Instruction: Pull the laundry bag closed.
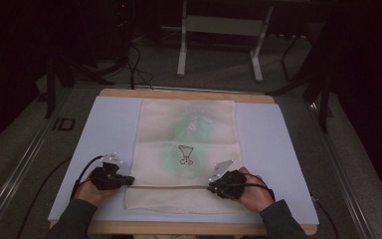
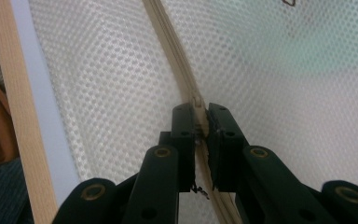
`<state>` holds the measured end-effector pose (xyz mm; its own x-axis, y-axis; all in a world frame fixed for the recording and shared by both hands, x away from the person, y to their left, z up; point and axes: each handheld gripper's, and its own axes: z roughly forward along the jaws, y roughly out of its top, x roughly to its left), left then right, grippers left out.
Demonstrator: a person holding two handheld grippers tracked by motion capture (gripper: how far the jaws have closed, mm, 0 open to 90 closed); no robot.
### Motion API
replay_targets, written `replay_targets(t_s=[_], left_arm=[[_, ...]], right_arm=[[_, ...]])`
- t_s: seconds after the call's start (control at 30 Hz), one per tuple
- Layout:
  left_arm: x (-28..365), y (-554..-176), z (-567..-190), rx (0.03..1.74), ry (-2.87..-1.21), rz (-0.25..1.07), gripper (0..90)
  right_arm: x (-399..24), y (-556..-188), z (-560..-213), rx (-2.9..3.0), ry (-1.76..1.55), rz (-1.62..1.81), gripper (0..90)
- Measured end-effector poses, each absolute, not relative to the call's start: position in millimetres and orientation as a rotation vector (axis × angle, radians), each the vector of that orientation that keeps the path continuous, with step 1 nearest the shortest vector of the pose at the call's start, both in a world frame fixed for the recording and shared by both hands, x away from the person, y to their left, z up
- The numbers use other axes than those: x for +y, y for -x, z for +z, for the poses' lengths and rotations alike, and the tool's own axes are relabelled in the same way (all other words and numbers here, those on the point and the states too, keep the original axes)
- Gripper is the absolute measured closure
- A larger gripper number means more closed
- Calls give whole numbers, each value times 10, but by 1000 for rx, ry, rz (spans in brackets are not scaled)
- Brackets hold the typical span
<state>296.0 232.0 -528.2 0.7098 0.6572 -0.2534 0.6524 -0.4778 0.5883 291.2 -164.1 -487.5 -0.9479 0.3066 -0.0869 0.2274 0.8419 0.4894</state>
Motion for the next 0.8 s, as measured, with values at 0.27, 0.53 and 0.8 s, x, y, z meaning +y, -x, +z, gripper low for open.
replay_targets(t_s=[0.27,0.53,0.8], left_arm=[[2319,-2959,-5281,991,-2238,11,900],[2318,-2958,-5281,991,-2239,12,900],[2319,-2959,-5281,991,-2239,12,900]], right_arm=[[-1727,-2906,-4889,2856,-447,726,820],[-1764,-2900,-4916,2862,-459,716,821],[-1823,-2897,-4946,2865,-484,713,820]])
